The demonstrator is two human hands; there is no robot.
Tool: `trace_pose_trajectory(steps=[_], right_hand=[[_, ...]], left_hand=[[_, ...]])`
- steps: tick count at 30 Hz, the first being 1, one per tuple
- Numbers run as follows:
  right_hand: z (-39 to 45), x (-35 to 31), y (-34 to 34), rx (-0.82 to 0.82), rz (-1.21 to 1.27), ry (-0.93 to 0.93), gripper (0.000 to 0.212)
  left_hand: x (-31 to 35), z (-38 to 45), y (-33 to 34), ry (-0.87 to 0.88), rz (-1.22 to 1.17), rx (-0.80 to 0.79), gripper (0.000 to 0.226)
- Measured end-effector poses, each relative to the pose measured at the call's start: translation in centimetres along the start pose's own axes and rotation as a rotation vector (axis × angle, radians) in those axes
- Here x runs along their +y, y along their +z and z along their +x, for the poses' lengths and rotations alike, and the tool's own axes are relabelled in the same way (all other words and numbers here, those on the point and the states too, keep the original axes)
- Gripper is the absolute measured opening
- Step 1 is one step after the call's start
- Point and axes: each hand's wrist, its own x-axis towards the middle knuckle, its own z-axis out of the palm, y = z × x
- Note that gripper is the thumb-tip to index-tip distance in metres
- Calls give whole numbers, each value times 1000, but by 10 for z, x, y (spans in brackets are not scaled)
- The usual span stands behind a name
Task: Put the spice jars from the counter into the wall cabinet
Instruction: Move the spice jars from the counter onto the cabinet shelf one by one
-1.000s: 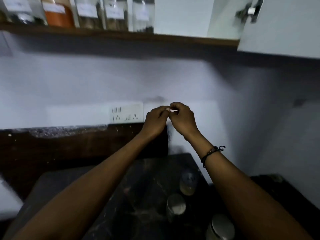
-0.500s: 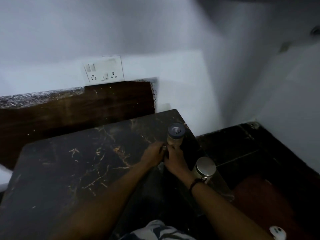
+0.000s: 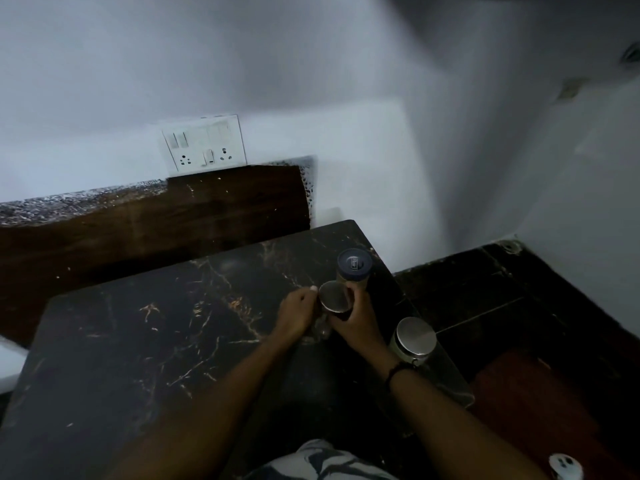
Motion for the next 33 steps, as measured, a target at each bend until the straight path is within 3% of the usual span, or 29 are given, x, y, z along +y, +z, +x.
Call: trace_pose_trajectory(steps=[4,7,9,11,15,26,33], right_hand=[[16,-18,-16,-90,337,134,64],[31,-31,-13,-81,565,202,38],[38,-42,-7,-91,699,232,19],[41,-48,-2,-108,811,272,19],[43,-54,4,-136,932,340,29],[23,-54,24,-236,872,500,49],[44,-100,25,-213,758,368,41]], left_hand=[[6,9,-21,20,-132,71,33],[9,12,-34,33,-218,46,26],[9,8,-39,-22,-397,-43,28],[10,5,-42,-76,-556,-119,37],[13,-5,-46,-72,-638,-152,46],[-6,-28,-50,-115,-829,-16,31],[31,-21,-80,-12,-890,50,33]])
